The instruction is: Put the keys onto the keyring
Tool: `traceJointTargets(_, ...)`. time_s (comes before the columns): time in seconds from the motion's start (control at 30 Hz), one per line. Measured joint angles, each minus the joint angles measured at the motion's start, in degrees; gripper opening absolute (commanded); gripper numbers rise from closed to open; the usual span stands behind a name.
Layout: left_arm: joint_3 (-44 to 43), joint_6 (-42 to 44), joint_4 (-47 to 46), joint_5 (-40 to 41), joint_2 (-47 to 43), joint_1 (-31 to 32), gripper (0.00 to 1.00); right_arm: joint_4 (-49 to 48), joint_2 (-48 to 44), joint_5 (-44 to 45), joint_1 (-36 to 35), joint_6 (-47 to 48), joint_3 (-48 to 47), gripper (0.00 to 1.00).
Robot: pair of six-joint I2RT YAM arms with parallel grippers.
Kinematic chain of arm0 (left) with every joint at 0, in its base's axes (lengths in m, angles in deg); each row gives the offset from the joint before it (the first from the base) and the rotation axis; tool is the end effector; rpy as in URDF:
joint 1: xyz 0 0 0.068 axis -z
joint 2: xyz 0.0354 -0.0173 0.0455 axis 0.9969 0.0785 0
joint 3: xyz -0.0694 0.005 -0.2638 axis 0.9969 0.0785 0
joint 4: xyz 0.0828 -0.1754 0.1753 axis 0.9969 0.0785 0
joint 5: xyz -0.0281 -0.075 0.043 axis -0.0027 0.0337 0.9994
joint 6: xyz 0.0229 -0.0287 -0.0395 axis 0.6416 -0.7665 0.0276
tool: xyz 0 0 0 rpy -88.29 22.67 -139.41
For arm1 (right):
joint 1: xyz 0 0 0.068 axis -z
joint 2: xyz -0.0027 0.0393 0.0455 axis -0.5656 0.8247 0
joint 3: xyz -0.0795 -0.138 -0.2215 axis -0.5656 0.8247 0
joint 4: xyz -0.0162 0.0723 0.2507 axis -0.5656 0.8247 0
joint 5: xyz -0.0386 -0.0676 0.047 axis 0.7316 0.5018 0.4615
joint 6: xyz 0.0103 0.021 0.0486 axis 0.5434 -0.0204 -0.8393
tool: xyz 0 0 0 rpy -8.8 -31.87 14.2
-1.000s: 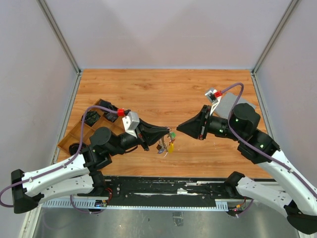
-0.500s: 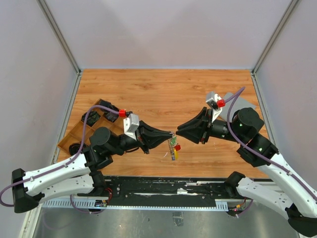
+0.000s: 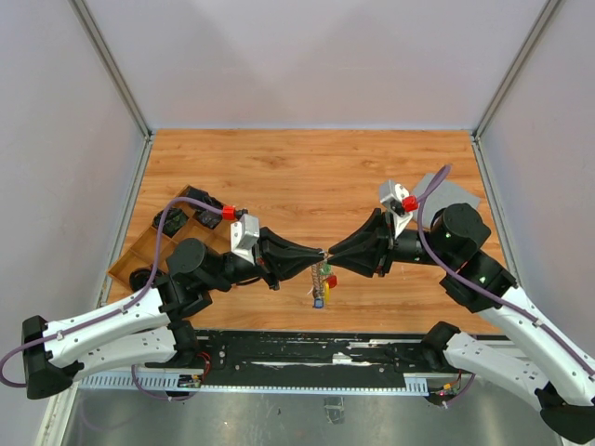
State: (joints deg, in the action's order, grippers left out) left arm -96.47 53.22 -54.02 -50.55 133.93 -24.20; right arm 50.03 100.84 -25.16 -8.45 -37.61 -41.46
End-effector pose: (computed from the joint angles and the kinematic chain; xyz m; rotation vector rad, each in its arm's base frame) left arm 0.0833 -0.1717 0.3673 0.7772 1.1261 -1.2708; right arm 0.0989 0.1256 0.4142 -0.9810 1.3169 1.4034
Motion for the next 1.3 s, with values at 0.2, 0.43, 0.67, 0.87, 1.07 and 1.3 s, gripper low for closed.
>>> traceJointTargets(0.2,0.0,0.0,0.0,-0.2,0.0,0.0,0.01,-0.6,0.8,-1.0,0.0,0.0,0.0,0.24)
traceJointTargets(0.43,0.0,0.0,0.0,-0.2,0.0,0.0,0.01,-1.4,1.7,-2.0,0.0,-0.1,0.4,0.1)
traceJointTargets(0.67,0.0,-0.2,-0.2,-0.2,0.0,0.0,0.0,-2.4,1.9,-3.9,0.0,-0.3,0.4,0.01)
traceJointTargets(0.87,-0.2,-0.4,-0.1,-0.4,0.0,0.0,0.21,3.6,3.0,-4.6,0.0,4.2,-3.2,0.01)
traceJointTargets(1.07,-1.1,0.0,0.1,0.0,-0.4,0.0,0.33,20.9,5.0,-4.0,0.0,15.0,-13.4,0.01)
traceJointTargets(1.3,-3.7,0.8,2.5,0.1,0.4,0.0,0.38,41.8,10.7,-0.2,0.0,27.8,-27.1,0.01)
